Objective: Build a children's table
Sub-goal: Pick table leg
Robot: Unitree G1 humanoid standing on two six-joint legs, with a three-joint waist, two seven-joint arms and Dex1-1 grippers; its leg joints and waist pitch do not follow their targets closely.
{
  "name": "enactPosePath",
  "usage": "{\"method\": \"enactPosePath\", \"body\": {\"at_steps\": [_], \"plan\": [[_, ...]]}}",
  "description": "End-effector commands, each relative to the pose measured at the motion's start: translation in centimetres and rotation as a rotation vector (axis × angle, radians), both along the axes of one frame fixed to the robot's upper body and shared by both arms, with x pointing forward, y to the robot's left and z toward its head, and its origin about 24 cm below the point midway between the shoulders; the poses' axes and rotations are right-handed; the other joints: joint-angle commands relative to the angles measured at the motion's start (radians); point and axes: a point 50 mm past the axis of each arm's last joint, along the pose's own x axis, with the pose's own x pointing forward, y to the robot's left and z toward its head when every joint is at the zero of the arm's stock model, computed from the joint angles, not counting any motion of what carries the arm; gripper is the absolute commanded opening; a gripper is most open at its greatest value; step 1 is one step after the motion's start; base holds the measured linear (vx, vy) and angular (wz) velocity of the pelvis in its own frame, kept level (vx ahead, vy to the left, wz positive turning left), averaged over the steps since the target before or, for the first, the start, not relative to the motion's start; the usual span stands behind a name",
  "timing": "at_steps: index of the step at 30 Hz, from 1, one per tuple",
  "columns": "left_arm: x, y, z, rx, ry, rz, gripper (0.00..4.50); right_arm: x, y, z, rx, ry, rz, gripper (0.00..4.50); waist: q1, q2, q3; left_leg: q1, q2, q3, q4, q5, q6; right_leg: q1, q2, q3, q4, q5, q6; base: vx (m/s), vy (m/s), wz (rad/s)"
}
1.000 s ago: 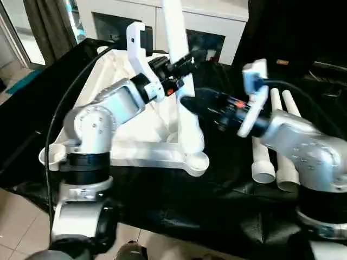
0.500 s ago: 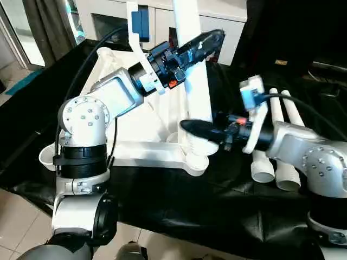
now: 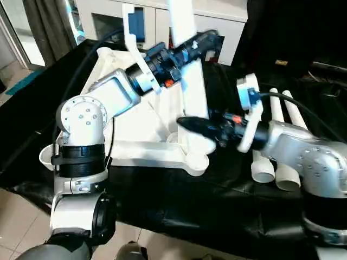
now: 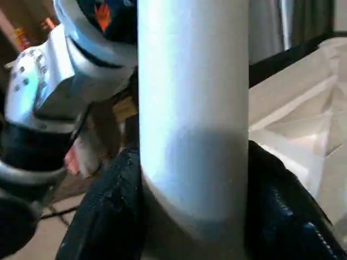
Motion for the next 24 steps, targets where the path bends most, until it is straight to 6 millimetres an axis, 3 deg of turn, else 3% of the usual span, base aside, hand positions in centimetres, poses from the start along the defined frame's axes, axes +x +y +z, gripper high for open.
{"method": "enactPosePath", "body": {"at_steps": [1, 7, 8, 12, 13, 23, 24], "plan": [[-0.6, -1.2, 0.0, 0.042, -0.018, -0.023, 2.57, 1.2, -0.6, 0.7, -0.01, -0.032, -0.131, 2.07, 0.0, 0.008, -0.086, 0.024, 0.066, -0.027, -0.063, -0.105, -0.049, 0.049, -0.09, 0.05, -0.076, -0.022, -0.208, 0.0, 0.0, 0.0], [0.5, -1.9, -2.1, 0.214, 0.043, 0.268, 3.01, 2.1, 0.5, 0.7, -0.051, -0.056, -0.236, 1.99, -0.002, 0.006, -0.085, 0.025, 0.069, -0.027, -0.067, -0.113, -0.063, 0.049, -0.089, 0.053, -0.079, -0.037, -0.172, 0.0, 0.0, 0.0], [0.7, -1.9, -2.2, 0.188, 0.066, 0.31, 2.69, 2.1, 0.6, 0.7, -0.062, -0.06, -0.243, 1.98, -0.003, 0.008, -0.086, 0.021, 0.067, -0.028, -0.066, -0.103, -0.063, 0.051, -0.087, 0.052, -0.077, -0.023, -0.167, 0.0, 0.0, 0.0], [1.0, -1.8, -1.7, 0.134, 0.078, 0.347, 2.63, 2.2, 0.7, 0.6, -0.077, -0.065, -0.25, 1.98, -0.003, 0.005, -0.087, 0.021, 0.065, -0.027, -0.063, -0.101, -0.054, 0.053, -0.088, 0.052, -0.079, -0.008, -0.173, 0.0, 0.0, 0.0], [1.1, -1.8, -1.6, 0.132, 0.077, 0.354, 2.24, 2.2, 0.8, 0.6, -0.08, -0.066, -0.252, 1.98, -0.003, 0.005, -0.086, 0.02, 0.065, -0.027, -0.063, -0.101, -0.053, 0.052, -0.087, 0.052, -0.078, -0.007, -0.173, 0.0, 0.0, 0.0], [1.8, -0.3, -1.0, 0.131, 0.074, 0.441, 1.95, 2.0, 0.7, 0.4, -0.101, -0.075, -0.248, 1.98, -0.004, 0.008, -0.086, 0.023, 0.065, -0.028, -0.063, -0.11, -0.052, 0.049, -0.086, 0.051, -0.077, -0.006, -0.177, 0.0, 0.0, 0.0], [2.0, 0.0, -1.1, 0.139, 0.08, 0.46, 1.95, 2.0, 0.6, 0.4, -0.104, -0.077, -0.248, 1.98, -0.003, 0.014, -0.086, 0.023, 0.065, -0.028, -0.063, -0.11, -0.053, 0.048, -0.086, 0.051, -0.076, 0.0, -0.179, 0.0, 0.0, 0.0]]}}
